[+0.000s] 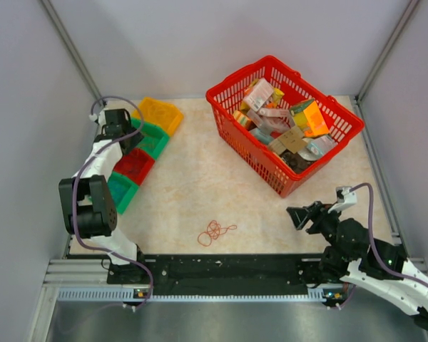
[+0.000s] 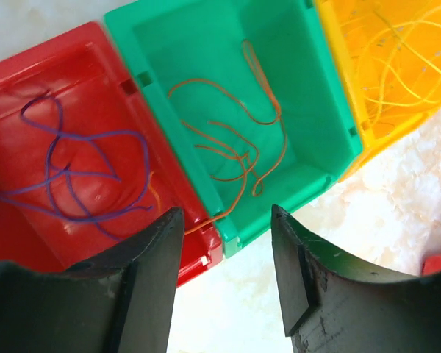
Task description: Untangle the cables
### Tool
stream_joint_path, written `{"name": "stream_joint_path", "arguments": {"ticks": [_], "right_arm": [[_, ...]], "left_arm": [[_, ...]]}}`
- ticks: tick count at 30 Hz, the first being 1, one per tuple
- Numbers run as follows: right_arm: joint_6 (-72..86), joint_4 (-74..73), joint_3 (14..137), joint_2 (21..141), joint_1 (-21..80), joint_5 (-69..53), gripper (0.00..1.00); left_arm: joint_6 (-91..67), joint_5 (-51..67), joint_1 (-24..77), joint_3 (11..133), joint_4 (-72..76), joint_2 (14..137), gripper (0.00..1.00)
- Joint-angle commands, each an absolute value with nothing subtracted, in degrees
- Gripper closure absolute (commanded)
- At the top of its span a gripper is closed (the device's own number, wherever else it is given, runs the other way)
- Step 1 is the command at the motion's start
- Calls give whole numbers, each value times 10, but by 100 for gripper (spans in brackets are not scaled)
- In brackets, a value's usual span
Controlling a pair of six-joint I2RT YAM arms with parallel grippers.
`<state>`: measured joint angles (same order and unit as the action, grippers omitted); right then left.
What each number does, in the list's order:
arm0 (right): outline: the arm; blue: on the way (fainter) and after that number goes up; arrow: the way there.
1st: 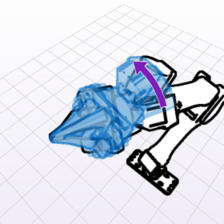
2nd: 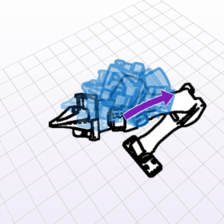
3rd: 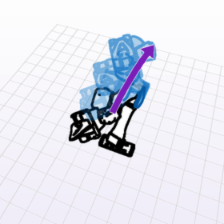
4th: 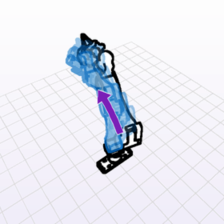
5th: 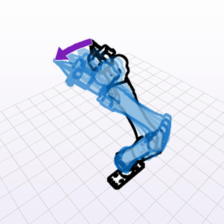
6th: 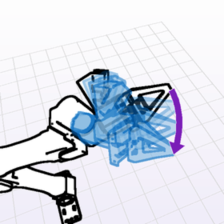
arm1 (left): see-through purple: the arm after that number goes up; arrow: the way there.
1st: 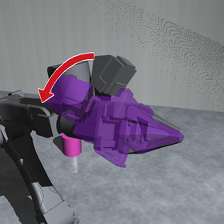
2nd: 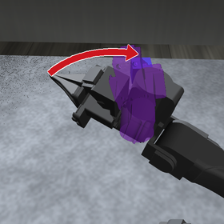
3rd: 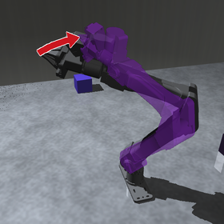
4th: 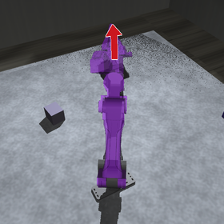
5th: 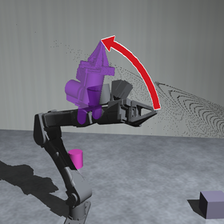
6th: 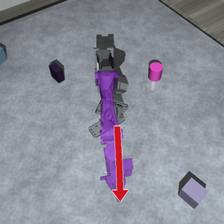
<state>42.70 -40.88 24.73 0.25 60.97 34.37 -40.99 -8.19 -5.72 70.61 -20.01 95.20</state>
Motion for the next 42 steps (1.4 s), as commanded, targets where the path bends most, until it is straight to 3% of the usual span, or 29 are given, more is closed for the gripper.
{"name": "stream_joint_path", "arguments": {"ticks": [1,6,12,25,28,33,37,40,42], "right_arm": [[432,-392,245,-48,612,341,32],[430,-392,246,-48,612,339,32],[430,-392,242,-54,612,338,32],[432,-392,242,-54,612,336,32],[432,-392,241,-54,612,337,32],[431,-392,241,-55,613,339,32],[432,-392,241,-55,612,342,32],[430,-392,241,-54,613,344,32],[430,-392,240,-54,613,345,32]], "left_arm": [[-304,-50,-44,677,-88,941,44],[-283,-35,-45,700,-106,968,39],[-285,-61,-39,686,-108,959,45],[-295,-97,-30,698,-142,987,45],[-301,-92,-30,697,-143,989,51],[-320,-59,-26,693,-131,991,78],[-321,-66,-21,707,-141,1004,84],[-321,-78,-21,711,-149,1006,100],[-318,-85,-21,710,-153,1003,100]]}}
